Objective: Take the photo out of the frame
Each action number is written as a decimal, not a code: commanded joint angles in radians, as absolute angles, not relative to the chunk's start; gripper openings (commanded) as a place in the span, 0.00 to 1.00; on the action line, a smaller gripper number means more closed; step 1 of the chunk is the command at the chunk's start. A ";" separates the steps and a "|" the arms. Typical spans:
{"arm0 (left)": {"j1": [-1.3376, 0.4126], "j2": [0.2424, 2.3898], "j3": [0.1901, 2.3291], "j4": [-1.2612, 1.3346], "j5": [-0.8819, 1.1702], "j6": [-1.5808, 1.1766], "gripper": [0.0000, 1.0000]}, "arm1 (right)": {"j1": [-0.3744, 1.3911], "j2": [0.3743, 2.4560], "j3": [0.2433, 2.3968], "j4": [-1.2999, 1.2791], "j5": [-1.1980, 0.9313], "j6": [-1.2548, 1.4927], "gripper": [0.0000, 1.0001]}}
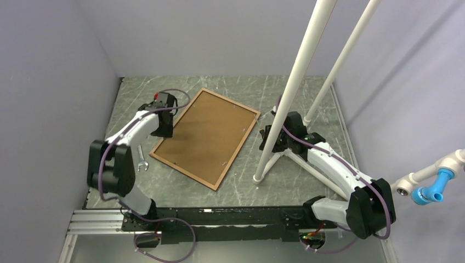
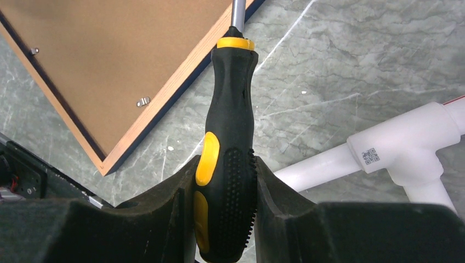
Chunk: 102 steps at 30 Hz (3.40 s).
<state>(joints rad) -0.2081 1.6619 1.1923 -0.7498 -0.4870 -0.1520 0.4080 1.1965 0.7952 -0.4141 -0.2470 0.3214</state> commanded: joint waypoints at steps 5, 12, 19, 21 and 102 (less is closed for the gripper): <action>-0.199 1.140 0.905 -0.759 -0.217 -0.705 0.78 | 0.413 1.216 0.830 -0.394 -0.215 0.313 0.00; -0.197 0.919 0.667 -0.748 -0.042 -1.090 0.77 | 0.419 1.230 0.843 -0.387 -0.217 0.318 0.00; -0.198 0.955 0.543 -0.636 0.015 -1.231 0.77 | 0.426 1.221 0.838 -0.386 -0.214 0.323 0.00; -0.197 0.963 0.530 -0.622 0.010 -1.251 0.74 | 0.426 1.212 0.832 -0.389 -0.208 0.324 0.00; -0.015 1.673 1.052 -0.649 0.151 -0.236 0.12 | 0.337 1.415 0.931 -0.612 -0.294 0.407 0.00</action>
